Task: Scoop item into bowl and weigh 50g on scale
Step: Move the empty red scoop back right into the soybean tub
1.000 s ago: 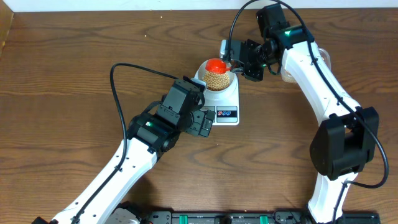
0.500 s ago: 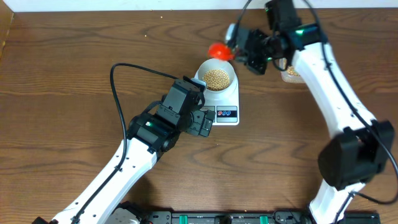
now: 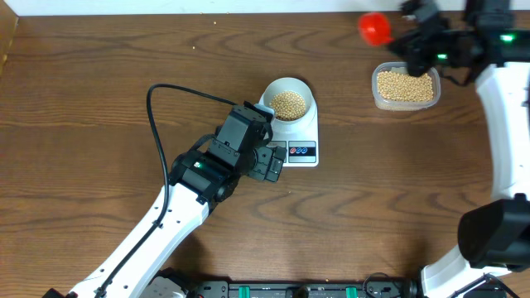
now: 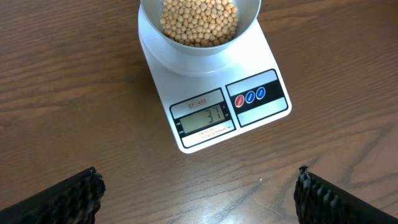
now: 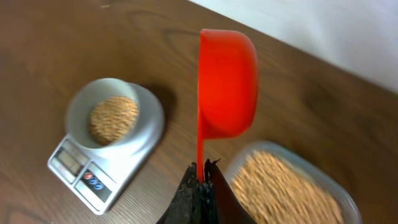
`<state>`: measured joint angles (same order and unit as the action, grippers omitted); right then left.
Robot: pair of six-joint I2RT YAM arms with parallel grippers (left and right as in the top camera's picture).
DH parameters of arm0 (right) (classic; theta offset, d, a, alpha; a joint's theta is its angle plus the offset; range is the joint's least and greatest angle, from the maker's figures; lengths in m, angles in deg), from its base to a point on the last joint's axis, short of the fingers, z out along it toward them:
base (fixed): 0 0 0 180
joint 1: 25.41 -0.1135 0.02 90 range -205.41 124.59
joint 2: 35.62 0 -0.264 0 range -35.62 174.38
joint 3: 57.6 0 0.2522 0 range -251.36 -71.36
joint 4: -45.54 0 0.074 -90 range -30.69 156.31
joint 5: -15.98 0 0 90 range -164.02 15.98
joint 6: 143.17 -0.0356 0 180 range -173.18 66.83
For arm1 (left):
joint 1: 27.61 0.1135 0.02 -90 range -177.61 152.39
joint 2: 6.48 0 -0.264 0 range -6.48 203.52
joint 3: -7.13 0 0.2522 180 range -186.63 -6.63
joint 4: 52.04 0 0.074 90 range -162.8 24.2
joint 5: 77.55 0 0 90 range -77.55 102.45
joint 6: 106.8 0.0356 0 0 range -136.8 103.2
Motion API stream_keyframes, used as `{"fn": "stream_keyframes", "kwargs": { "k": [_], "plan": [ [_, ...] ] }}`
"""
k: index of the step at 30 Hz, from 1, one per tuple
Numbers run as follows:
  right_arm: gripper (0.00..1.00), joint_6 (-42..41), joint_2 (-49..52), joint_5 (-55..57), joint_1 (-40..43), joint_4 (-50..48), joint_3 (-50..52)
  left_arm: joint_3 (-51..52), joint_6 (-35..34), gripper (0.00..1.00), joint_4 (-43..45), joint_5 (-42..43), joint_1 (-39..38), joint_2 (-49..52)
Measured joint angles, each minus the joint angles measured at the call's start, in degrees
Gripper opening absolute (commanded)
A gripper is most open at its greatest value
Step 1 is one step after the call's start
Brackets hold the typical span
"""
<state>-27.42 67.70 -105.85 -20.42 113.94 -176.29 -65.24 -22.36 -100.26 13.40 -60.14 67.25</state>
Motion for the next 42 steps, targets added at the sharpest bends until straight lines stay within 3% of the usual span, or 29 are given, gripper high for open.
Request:
{"fn": "stream_keyframes", "kwargs": {
  "k": [10, 22, 42],
  "plan": [
    [0.01, -5.22, 3.74, 8.09, 7.78, 2.97, 0.0, 0.0, 0.0, 1.0, 0.0, 0.0, 0.0, 0.0],
    [0.01, -8.83, 11.15, 17.35, 7.87, 4.79, 0.0, 0.0, 0.0, 1.0, 0.0, 0.0, 0.0, 0.0],
    [0.01, -9.09, 14.43, 19.41, 7.85, 8.2, 1.73, 0.0, 0.0, 1.0, 0.0, 0.0, 0.0, 0.0]
  ]
}}
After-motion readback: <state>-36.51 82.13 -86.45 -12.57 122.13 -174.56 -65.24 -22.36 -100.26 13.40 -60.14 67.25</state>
